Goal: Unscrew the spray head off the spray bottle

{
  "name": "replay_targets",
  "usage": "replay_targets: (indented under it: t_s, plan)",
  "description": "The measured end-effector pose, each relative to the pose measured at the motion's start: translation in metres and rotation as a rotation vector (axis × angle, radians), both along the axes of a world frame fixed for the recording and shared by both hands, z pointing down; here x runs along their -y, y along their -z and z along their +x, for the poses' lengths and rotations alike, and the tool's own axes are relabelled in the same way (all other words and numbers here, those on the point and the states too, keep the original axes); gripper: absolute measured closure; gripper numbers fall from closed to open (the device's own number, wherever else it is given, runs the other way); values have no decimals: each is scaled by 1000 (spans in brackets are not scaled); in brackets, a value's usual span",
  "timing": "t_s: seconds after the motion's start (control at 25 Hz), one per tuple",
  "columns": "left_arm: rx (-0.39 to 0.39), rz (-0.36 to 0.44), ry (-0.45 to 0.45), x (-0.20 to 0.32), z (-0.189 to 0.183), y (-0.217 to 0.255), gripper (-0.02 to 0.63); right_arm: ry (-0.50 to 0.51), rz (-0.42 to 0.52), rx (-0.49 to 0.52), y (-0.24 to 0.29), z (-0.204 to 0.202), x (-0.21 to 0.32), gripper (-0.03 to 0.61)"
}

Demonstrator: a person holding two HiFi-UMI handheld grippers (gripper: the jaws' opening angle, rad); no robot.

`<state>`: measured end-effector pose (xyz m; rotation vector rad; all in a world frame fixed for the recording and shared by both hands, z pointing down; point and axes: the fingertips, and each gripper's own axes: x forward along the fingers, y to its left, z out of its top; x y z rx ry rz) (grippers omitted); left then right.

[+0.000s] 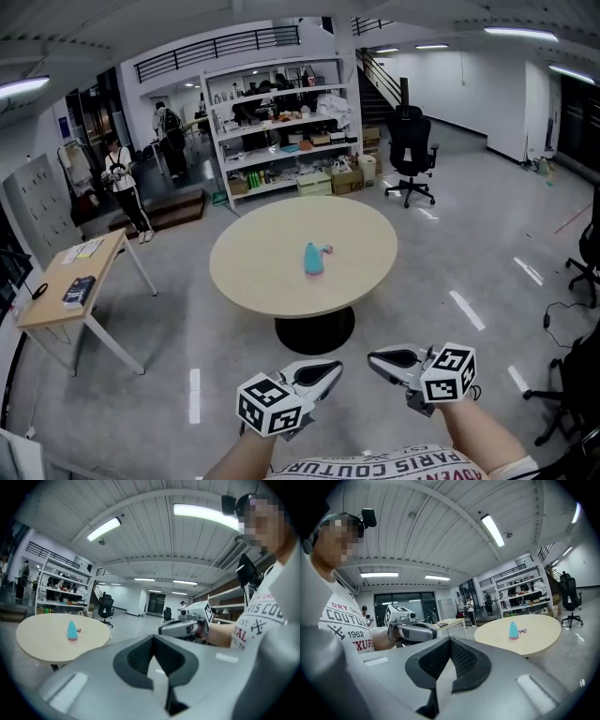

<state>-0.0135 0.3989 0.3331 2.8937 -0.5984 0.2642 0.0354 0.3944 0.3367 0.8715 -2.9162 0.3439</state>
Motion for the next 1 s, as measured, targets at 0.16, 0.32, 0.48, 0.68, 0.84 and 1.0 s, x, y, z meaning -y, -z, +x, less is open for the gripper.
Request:
replay_targets:
  t_s: [0.16,0.32,0.48,0.68,0.84,1.0]
  plan:
    - [-1,-11,0,-25,-4,6,612,2,-10,19,5,-7,-24,577]
    - [-14,-29,10,-39,-13,2,612,19,-14,3,-4,-18,-38,578]
    - [7,-8,16,-47,-13,8,612,38,0,1,2,-23,-48,578]
    - [17,5,19,-56,-10,9,612,48,4,12,5,-22,-54,578]
    - [21,12,21,-66,-12,9,612,58,14,10,7,-26,-63,578]
    - [23,9,29,-69,-14,10,612,68,13,14,8,-30,-67,578]
